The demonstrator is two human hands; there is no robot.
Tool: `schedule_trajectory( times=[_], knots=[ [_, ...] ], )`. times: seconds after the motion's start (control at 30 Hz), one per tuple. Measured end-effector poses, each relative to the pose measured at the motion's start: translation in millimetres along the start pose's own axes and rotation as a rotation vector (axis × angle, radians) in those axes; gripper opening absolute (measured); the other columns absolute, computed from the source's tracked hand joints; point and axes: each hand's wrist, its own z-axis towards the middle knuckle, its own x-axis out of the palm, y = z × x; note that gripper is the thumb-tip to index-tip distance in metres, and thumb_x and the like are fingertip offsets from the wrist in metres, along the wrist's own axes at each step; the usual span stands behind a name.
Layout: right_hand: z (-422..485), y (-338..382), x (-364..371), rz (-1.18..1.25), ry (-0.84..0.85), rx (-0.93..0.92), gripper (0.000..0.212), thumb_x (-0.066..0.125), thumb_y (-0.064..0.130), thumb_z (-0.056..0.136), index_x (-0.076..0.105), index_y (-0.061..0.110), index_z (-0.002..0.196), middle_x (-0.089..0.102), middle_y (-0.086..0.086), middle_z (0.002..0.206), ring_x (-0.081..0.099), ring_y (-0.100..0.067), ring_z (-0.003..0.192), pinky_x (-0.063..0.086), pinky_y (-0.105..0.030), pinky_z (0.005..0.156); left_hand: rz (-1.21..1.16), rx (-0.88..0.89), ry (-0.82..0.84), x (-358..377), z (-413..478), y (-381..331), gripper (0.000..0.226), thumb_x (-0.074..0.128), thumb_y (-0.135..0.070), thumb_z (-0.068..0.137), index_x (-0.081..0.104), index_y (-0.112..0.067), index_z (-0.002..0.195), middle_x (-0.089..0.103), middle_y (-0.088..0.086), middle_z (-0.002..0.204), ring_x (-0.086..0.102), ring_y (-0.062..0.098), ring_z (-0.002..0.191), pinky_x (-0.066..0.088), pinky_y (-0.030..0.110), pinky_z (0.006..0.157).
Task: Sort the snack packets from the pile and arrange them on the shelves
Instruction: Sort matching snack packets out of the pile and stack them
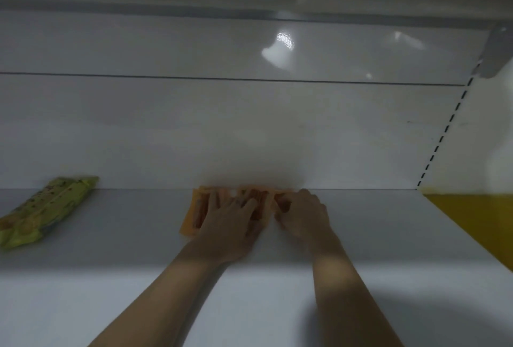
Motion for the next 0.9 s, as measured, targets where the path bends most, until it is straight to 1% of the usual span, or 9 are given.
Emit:
schedule_trajectory(
  times=[0.13, 0.3, 0.37, 0.43, 0.53, 0.63, 0.7, 0.8, 0.9],
  knots=[
    [4, -9, 1, -0.048, -0.015, 0.084, 0.039, 0.042, 0.050, 0.098, 0.065, 0.029, 0.122, 0.051, -0.008, 0.125, 0.046, -0.030, 0.121, 0.036, -0.039, 0.100, 0.030, 0.050, 0.030, 3, -3, 10, 0.065, 0.013, -0.062, 0.086, 0.048, -0.031, 0.131, 0.045, -0.001, 0.149, 0.052, 0.026, 0.125, 0.029, 0.050, 0.105],
    [6, -20, -4, -0.067, -0.037, 0.127, 0.035, 0.044, 0.042, 0.098, 0.063, 0.028, 0.124, 0.050, -0.009, 0.128, 0.043, -0.032, 0.121, 0.034, -0.040, 0.099, 0.091, 0.057, 0.014, 9, 0, 13, 0.047, 0.035, -0.059, 0.087, 0.064, -0.038, 0.117, 0.071, 0.003, 0.111, 0.065, 0.033, 0.100, 0.044, 0.054, 0.081],
    [6, -11, -7, -0.056, -0.077, 0.049, 0.037, 0.051, 0.039, 0.095, 0.057, 0.033, 0.131, 0.047, -0.005, 0.137, 0.040, -0.030, 0.127, 0.031, -0.039, 0.103, 0.058, 0.081, 0.000, 9, -1, 12, 0.049, 0.030, -0.060, 0.091, 0.058, -0.045, 0.127, 0.067, 0.004, 0.121, 0.061, 0.035, 0.110, 0.042, 0.057, 0.087],
    [4, 2, -4, -0.018, -0.078, -0.090, 0.037, 0.048, 0.040, 0.097, 0.057, 0.035, 0.133, 0.047, -0.001, 0.141, 0.041, -0.026, 0.131, 0.029, -0.039, 0.107, -0.002, 0.096, 0.029, 7, -1, 11, 0.059, 0.017, -0.063, 0.091, 0.035, -0.049, 0.145, 0.048, 0.005, 0.147, 0.045, 0.033, 0.132, 0.032, 0.057, 0.100],
    [3, 12, 7, -0.036, 0.027, -0.158, 0.035, 0.045, 0.043, 0.099, 0.062, 0.033, 0.128, 0.059, -0.004, 0.133, 0.049, -0.027, 0.128, 0.034, -0.042, 0.109, -0.050, 0.073, 0.073, 10, 3, 13, 0.082, 0.003, -0.066, 0.082, 0.013, -0.033, 0.156, 0.022, 0.002, 0.161, 0.026, 0.024, 0.146, 0.022, 0.049, 0.109],
    [3, 4, 6, -0.082, 0.107, -0.053, 0.042, 0.051, 0.054, 0.094, 0.063, 0.033, 0.128, 0.055, -0.005, 0.137, 0.043, -0.029, 0.132, 0.028, -0.042, 0.114, -0.025, 0.012, 0.083, 10, 5, 16, 0.083, 0.007, -0.064, 0.086, 0.013, -0.021, 0.157, 0.023, 0.003, 0.162, 0.030, 0.022, 0.144, 0.018, 0.044, 0.111],
    [2, -2, 0, -0.151, 0.084, -0.022, 0.045, 0.052, 0.058, 0.091, 0.062, 0.034, 0.128, 0.052, -0.002, 0.137, 0.039, -0.031, 0.133, 0.023, -0.043, 0.111, -0.029, -0.009, 0.102, 6, 3, 15, 0.076, 0.019, -0.059, 0.092, 0.011, -0.022, 0.157, 0.038, 0.004, 0.154, 0.040, 0.025, 0.137, 0.018, 0.043, 0.111],
    [0, -1, -3, -0.156, 0.050, -0.067, 0.046, 0.053, 0.053, 0.092, 0.057, 0.033, 0.134, 0.049, 0.000, 0.141, 0.038, -0.030, 0.133, 0.023, -0.043, 0.109, -0.004, 0.012, 0.107, -8, -4, 10, 0.075, 0.009, -0.064, 0.086, 0.031, -0.032, 0.150, 0.047, -0.004, 0.148, 0.045, 0.023, 0.132, 0.018, 0.041, 0.109],
    [-1, 4, 2, -0.118, 0.064, -0.137, 0.043, 0.052, 0.046, 0.095, 0.051, 0.036, 0.137, 0.051, 0.003, 0.142, 0.040, -0.025, 0.132, 0.023, -0.043, 0.109, -0.040, 0.027, 0.040, -6, -5, 15, 0.061, 0.022, -0.060, 0.091, 0.054, -0.032, 0.135, 0.056, -0.006, 0.139, 0.054, 0.024, 0.124, 0.021, 0.041, 0.104]
  ],
)
